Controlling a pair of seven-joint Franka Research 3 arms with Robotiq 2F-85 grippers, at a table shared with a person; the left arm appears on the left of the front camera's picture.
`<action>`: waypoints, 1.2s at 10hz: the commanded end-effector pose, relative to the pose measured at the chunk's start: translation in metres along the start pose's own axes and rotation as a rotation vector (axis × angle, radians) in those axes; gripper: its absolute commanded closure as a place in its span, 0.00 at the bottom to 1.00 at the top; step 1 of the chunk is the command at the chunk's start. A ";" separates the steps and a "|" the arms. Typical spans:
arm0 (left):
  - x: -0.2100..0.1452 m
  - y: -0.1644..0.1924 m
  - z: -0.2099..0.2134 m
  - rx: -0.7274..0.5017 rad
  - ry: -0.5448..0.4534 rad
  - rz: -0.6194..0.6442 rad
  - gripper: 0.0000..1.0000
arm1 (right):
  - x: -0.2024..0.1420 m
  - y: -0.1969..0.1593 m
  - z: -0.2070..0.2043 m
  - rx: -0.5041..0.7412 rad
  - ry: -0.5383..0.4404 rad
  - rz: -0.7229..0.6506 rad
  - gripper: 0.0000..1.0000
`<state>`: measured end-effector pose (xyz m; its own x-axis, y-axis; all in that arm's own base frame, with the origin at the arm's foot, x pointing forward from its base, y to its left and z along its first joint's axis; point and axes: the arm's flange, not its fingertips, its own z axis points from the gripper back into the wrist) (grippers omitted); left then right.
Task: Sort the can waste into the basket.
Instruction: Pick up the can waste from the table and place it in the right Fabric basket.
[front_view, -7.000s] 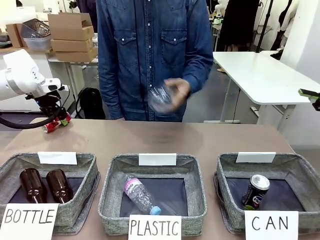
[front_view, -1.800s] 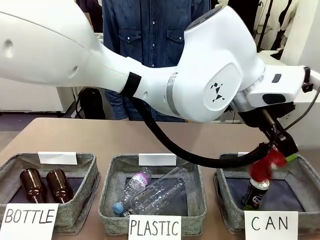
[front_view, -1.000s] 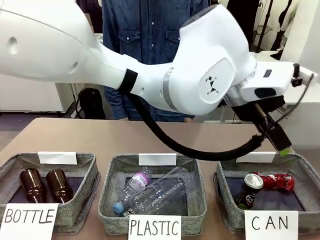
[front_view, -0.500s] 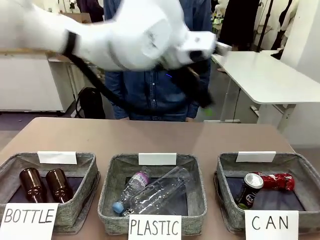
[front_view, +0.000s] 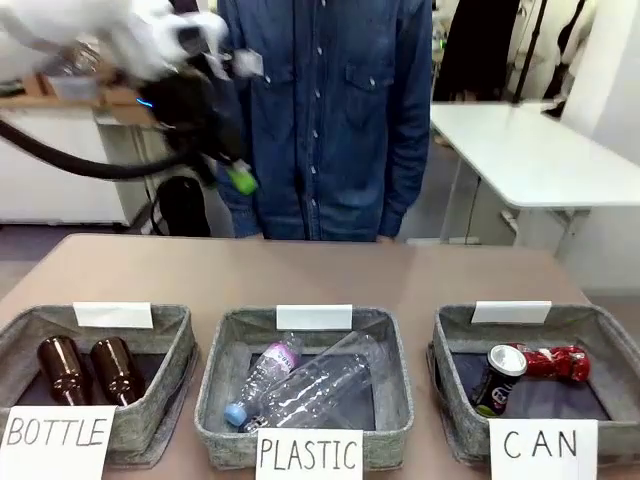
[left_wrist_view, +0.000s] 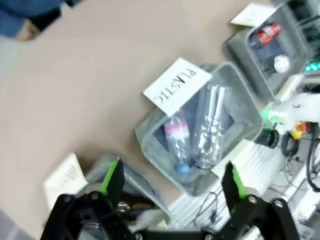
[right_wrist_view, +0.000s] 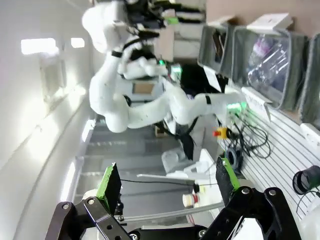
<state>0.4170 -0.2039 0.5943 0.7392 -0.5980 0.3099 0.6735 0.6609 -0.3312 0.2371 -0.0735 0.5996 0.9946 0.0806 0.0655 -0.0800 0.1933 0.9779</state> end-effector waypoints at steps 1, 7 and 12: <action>-0.058 0.050 0.029 -0.149 -0.100 0.151 0.00 | 0.018 0.014 -0.058 0.020 0.082 0.043 0.00; -0.166 0.166 0.046 -0.641 -0.641 0.220 0.00 | 0.074 0.038 -0.112 0.123 -0.026 -0.042 0.00; -0.178 0.174 0.051 -0.623 -0.643 0.268 0.00 | 0.080 0.031 -0.087 0.112 -0.061 -0.033 0.00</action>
<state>0.4116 0.0360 0.5158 0.8497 0.0191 0.5269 0.5038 0.2649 -0.8222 0.3122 0.0089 0.6241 0.9992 0.0084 0.0384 -0.0391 0.1157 0.9925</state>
